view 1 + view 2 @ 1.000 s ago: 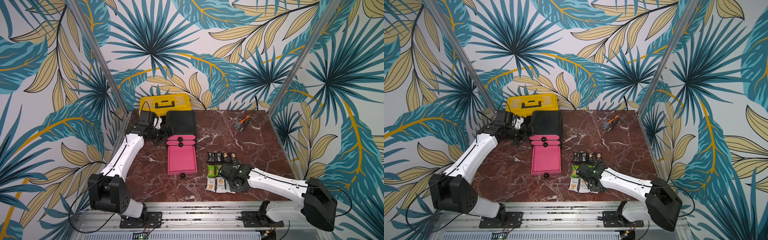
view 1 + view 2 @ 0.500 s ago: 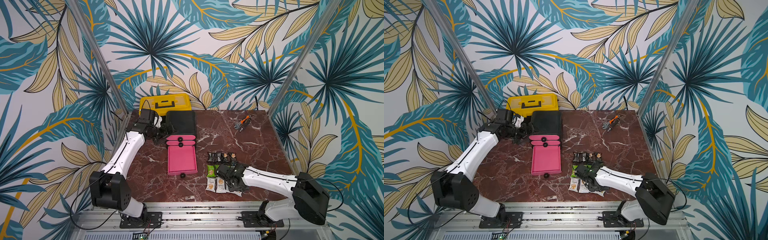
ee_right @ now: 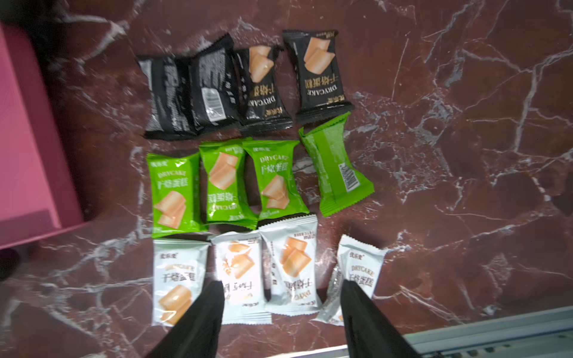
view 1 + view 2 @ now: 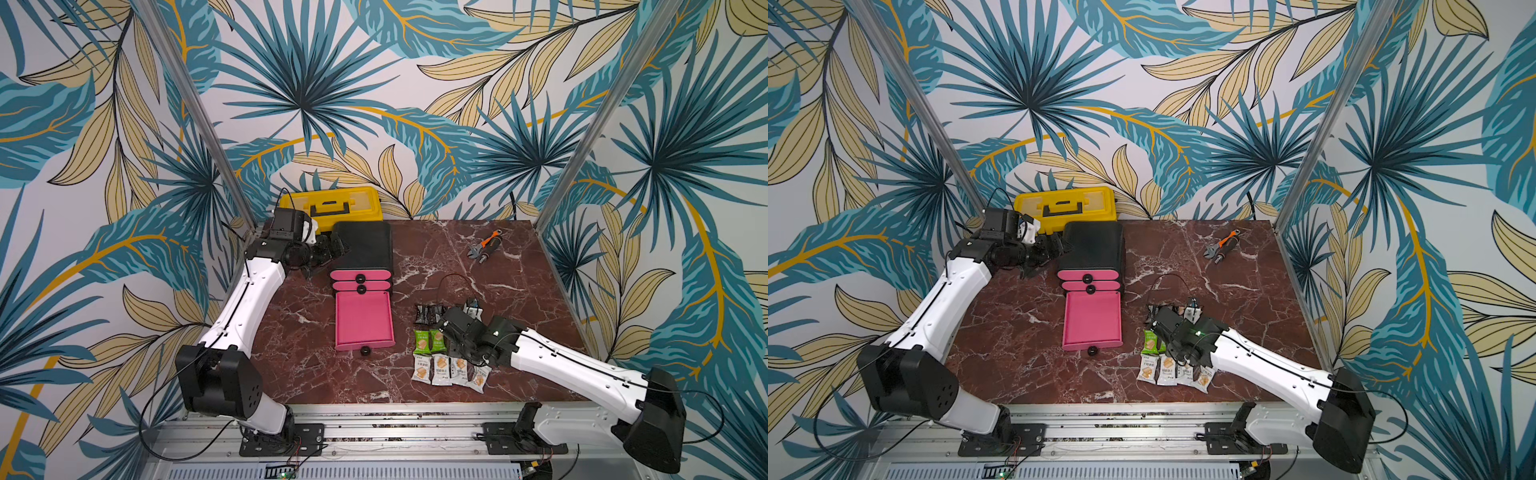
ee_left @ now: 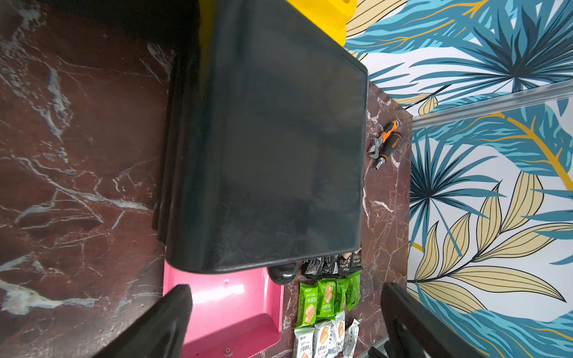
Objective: Take the cookies out of the drawer
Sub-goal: Place the cookie at the center of the board.
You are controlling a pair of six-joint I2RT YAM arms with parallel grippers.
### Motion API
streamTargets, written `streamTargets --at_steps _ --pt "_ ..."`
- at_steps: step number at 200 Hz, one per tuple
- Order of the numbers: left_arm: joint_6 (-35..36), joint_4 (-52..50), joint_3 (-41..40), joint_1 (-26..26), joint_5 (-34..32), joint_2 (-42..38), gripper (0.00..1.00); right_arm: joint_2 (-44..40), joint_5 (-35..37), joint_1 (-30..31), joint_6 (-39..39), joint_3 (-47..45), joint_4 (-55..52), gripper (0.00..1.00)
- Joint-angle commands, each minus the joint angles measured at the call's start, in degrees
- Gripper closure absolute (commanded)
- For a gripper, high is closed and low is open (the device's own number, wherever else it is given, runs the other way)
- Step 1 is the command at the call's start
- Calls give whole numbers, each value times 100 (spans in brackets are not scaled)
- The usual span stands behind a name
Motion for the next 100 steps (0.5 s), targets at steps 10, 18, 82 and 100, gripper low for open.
streamTargets --at_steps 10,18,82,100 --pt "170 -34 315 119 11 236 0 -156 165 200 1264 -103 -365 37" --pt "179 -31 321 119 68 263 0 -210 345 194 1764 -160 -812 40" --pt "69 -37 4 119 456 171 0 -673 224 135 3330 -1439 -1290 36" --pt "95 -40 -44 119 458 129 0 -789 84 -46 2883 -1773 -755 34"
